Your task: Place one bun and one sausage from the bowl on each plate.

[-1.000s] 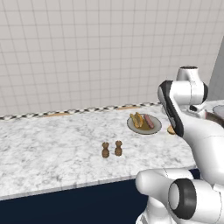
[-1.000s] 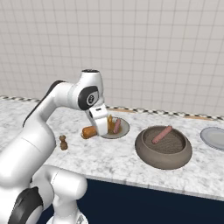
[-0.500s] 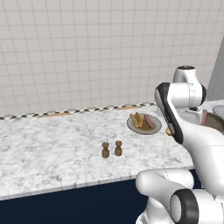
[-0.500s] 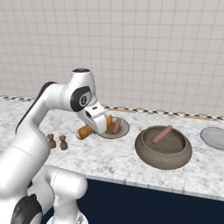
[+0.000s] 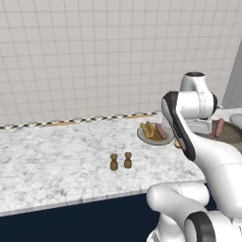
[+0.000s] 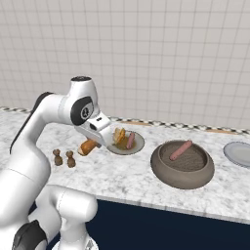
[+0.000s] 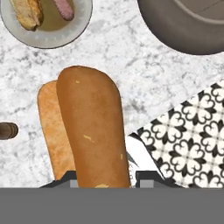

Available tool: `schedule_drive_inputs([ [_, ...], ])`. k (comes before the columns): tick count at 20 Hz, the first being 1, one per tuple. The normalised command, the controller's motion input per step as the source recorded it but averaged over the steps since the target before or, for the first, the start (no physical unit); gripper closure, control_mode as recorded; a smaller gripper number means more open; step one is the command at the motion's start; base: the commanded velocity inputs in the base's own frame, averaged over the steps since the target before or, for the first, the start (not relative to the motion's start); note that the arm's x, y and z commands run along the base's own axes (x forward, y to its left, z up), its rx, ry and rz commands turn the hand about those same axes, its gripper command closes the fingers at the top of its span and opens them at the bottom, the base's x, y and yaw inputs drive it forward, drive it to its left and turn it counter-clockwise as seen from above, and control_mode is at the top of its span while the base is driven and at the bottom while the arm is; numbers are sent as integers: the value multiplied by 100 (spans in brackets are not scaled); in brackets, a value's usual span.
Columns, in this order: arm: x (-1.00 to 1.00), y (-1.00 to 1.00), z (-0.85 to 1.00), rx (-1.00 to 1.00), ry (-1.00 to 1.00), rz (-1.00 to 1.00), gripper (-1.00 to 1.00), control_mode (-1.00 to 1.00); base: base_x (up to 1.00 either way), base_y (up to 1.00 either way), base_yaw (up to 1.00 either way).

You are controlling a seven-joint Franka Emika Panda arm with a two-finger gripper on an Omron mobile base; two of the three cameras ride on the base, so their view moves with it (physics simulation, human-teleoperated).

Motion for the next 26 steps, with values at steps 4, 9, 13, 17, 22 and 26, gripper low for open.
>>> schedule_drive_inputs([
  [4,2,1,0,0,0,4,100,100,-2,-22,0],
  [9,0,0,0,0,0,0,100,100,-45,-84,0],
  [13,0,0,0,0,0,0,100,100,-17,-99,-1],
  [17,0,0,0,0,0,0,100,100,0,-97,0],
  [22,0,0,0,0,0,0,100,100,2,-82,-2],
  [26,0,0,0,0,0,0,100,100,23,-46,-2],
])
